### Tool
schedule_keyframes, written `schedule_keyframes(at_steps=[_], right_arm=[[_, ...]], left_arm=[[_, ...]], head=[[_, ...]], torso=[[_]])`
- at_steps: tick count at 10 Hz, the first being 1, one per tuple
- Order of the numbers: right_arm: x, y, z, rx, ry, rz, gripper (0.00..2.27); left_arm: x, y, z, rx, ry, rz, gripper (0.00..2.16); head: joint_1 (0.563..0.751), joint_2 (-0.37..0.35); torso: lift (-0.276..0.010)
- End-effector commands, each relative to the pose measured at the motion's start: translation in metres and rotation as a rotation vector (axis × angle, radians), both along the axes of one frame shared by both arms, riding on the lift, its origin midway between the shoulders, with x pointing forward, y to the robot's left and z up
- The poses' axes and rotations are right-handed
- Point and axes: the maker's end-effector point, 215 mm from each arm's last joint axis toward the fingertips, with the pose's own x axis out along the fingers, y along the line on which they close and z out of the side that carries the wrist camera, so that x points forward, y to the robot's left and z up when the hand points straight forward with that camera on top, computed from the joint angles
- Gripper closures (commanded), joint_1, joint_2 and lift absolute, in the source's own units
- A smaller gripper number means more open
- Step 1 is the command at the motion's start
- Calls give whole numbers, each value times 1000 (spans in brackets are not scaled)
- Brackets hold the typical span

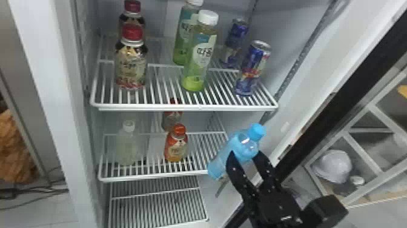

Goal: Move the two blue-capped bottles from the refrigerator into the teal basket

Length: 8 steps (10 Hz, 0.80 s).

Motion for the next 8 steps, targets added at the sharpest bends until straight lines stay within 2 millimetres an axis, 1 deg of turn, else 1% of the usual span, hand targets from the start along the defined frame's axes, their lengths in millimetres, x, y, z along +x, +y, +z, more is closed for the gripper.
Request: schedule_keyframes(at_steps=[1,4,7,8], right_arm=[[-11,4,8,4,18,8,680],[-37,19,17,5,92,64,680],[-60,27,13,-1,187,99,680],[-66,32,15,0,205,113,680]], left_arm=[[0,0,-1,2,0,2,1193],[4,2,-3,9,-3,13,1193],[10,3,-3,10,-6,32,1193],[13,3,-5,14,-8,39,1193]], head=[[695,-350],[695,-350],[695,-350],[695,-350]], torso=[[-136],[-136],[-136],[-136]])
